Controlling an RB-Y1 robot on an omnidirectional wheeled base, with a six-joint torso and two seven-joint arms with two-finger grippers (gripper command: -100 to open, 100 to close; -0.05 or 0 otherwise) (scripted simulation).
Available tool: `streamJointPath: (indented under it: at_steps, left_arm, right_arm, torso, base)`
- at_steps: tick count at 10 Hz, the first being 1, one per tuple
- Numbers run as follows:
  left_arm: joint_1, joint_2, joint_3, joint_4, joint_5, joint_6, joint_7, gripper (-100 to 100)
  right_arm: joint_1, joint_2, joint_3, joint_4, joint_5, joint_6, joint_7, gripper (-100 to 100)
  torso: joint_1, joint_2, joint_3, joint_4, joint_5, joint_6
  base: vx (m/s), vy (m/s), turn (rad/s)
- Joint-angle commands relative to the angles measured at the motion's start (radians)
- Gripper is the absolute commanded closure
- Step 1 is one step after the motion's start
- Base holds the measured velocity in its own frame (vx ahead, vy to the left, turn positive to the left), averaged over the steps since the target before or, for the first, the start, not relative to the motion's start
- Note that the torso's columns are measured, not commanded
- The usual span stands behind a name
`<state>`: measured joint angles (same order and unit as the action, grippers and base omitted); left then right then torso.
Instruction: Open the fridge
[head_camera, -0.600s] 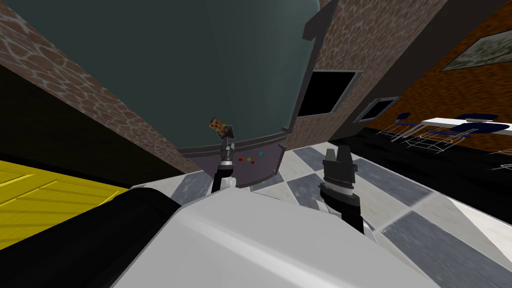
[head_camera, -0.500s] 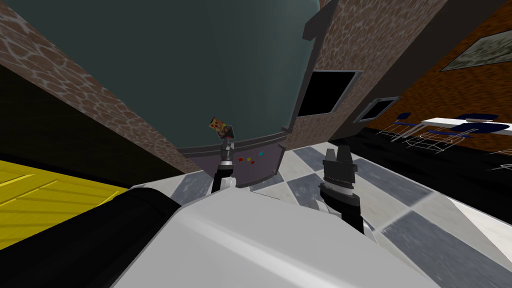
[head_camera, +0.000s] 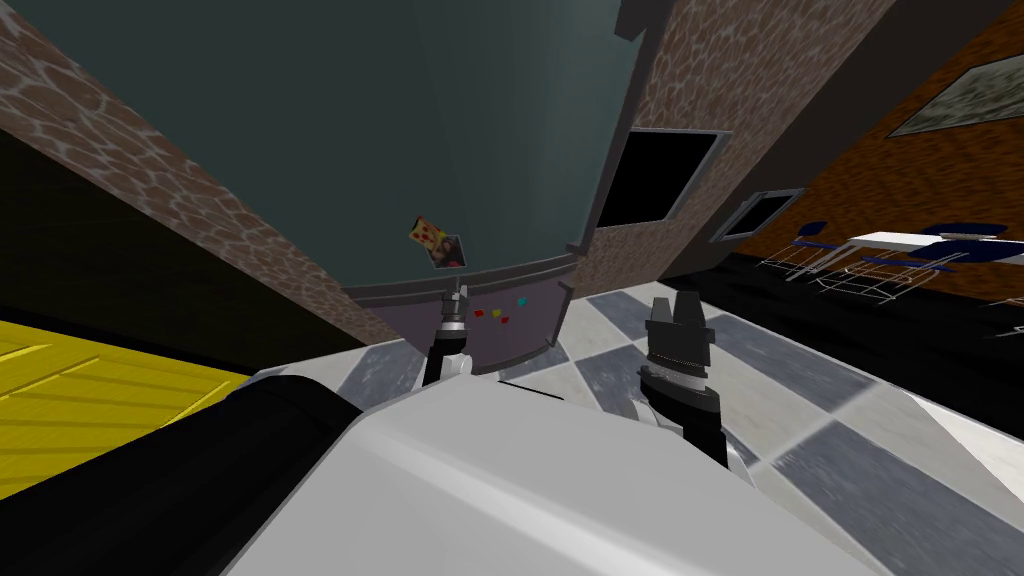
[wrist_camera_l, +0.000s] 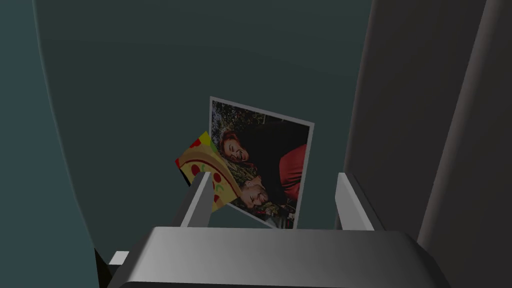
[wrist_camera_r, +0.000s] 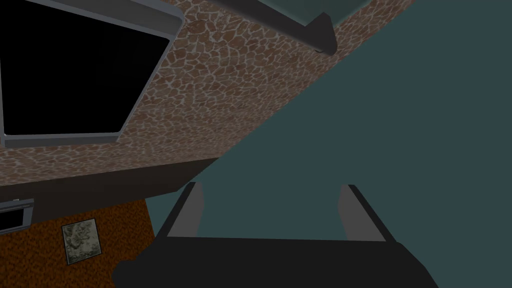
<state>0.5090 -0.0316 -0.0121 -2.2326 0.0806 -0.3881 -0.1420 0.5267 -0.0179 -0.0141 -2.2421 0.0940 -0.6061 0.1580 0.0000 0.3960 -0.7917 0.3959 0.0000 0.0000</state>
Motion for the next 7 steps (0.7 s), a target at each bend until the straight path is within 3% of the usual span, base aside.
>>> streamJointPath:
  at_steps: [1, 3, 4, 7]
  left_arm:
    - [0.000, 0.000, 0.000, 0.000, 0.000, 0.000, 0.000, 0]
    - [0.000, 0.000, 0.000, 0.000, 0.000, 0.000, 0.000, 0]
    - [-0.008, 0.047, 0.000, 0.013, -0.001, 0.000, -0.003, -100]
    - [-0.039, 0.130, -0.002, 0.062, -0.005, -0.002, -0.014, -100]
  right_arm:
    - [0.000, 0.000, 0.000, 0.000, 0.000, 0.000, 0.000, 0]
    - [0.000, 0.000, 0.000, 0.000, 0.000, 0.000, 0.000, 0]
    - [0.000, 0.000, 0.000, 0.000, 0.000, 0.000, 0.000, 0]
    - [0.000, 0.000, 0.000, 0.000, 0.000, 0.000, 0.000, 0]
  torso:
    - [0.000, 0.074, -0.147, 0.074, 0.000, 0.000]
    - [0.000, 0.222, -0.443, 0.221, 0.000, 0.000]
    - [0.000, 0.295, -0.590, 0.295, 0.000, 0.000]
    - [-0.001, 0.341, -0.683, 0.341, 0.000, 0.000]
  base:
    - [0.000, 0.000, 0.000]
    - [0.000, 0.000, 0.000]
    - [0.006, -0.013, 0.005]
    - [0.002, -0.048, 0.009]
